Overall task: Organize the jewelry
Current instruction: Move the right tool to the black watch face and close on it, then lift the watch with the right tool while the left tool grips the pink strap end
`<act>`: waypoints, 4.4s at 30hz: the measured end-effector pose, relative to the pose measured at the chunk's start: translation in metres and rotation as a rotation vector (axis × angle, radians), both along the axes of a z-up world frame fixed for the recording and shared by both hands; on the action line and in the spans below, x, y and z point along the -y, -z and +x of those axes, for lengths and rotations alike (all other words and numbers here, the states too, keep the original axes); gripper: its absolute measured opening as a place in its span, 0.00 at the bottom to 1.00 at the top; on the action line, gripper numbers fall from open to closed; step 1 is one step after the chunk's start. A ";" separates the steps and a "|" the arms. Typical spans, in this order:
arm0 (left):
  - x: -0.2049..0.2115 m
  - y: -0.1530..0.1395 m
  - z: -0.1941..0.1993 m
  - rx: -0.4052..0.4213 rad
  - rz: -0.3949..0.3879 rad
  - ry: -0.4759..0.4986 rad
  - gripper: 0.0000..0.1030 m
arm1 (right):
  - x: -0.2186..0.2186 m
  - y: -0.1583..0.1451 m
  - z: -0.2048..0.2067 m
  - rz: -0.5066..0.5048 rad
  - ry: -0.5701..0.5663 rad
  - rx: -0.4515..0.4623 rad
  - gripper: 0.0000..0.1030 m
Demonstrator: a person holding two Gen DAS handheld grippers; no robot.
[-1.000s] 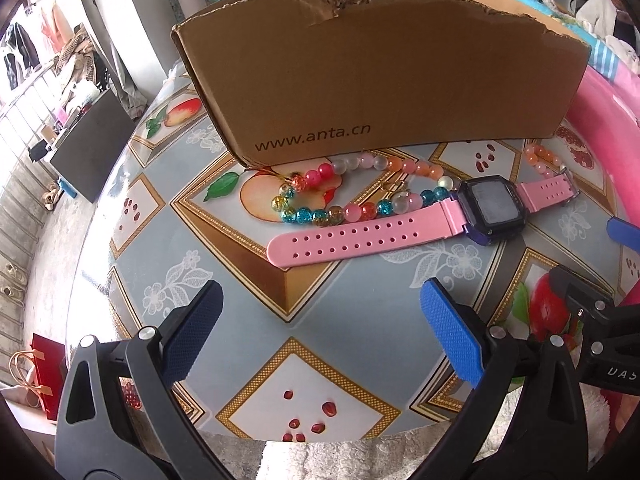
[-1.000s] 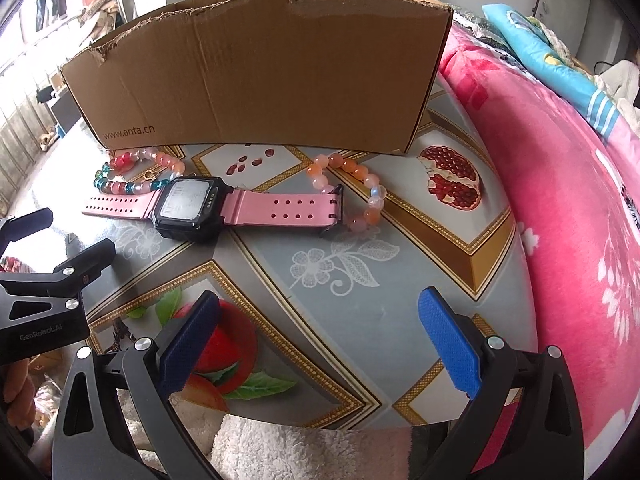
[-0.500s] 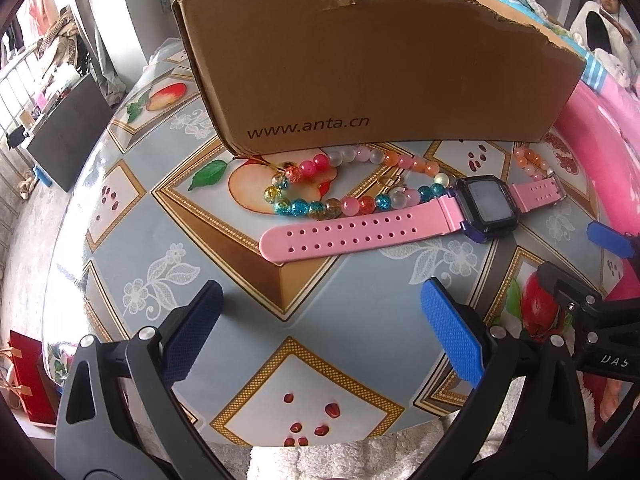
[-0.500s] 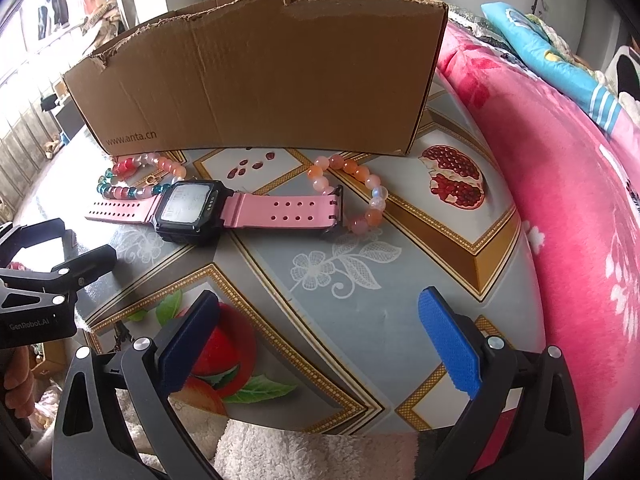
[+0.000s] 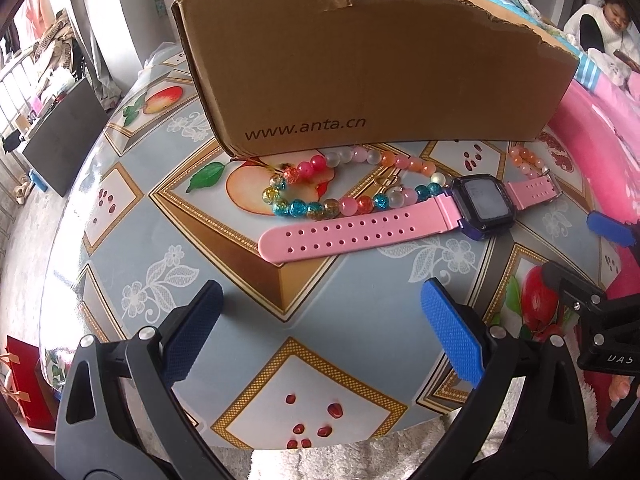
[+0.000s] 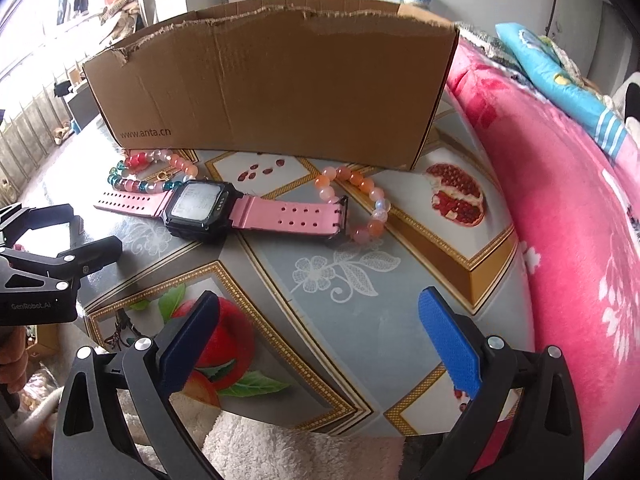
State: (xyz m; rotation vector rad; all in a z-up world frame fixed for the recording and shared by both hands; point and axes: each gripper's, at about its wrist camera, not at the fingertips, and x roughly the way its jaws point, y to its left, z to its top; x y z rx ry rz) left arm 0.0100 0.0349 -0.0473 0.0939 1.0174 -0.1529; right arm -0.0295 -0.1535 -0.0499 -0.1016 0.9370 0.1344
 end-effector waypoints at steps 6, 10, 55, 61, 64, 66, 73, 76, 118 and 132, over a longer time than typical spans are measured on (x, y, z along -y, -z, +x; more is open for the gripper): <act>-0.003 -0.001 -0.008 0.037 -0.007 0.006 0.93 | -0.015 -0.023 -0.013 -0.002 -0.147 0.120 0.94; -0.010 -0.003 -0.013 0.074 -0.018 0.000 0.93 | -0.032 -0.029 -0.011 -0.022 -0.286 0.166 0.88; -0.019 0.001 -0.023 0.217 -0.098 0.062 0.55 | -0.095 -0.037 0.015 -0.194 -0.555 0.044 0.51; -0.024 -0.004 -0.036 0.227 -0.139 0.104 0.54 | -0.087 -0.029 0.009 -0.119 -0.509 -0.006 0.51; -0.017 -0.009 -0.044 0.245 -0.118 0.156 0.54 | -0.076 -0.022 0.016 -0.042 -0.509 -0.067 0.51; -0.008 -0.011 -0.048 0.254 -0.084 0.198 0.54 | -0.070 -0.017 0.022 0.000 -0.505 -0.106 0.51; 0.028 -0.013 -0.056 0.287 0.061 0.326 0.55 | -0.048 -0.006 0.047 0.181 -0.528 -0.260 0.51; 0.038 -0.010 -0.055 0.293 0.127 0.365 0.55 | -0.041 -0.004 0.056 0.243 -0.541 -0.315 0.51; -0.013 -0.011 0.013 -0.094 -0.261 0.159 0.05 | -0.033 -0.015 0.001 -0.027 -0.551 -0.048 0.23; -0.008 -0.012 0.013 -0.105 -0.237 0.177 0.10 | -0.003 -0.024 0.015 0.117 -0.409 -0.088 0.04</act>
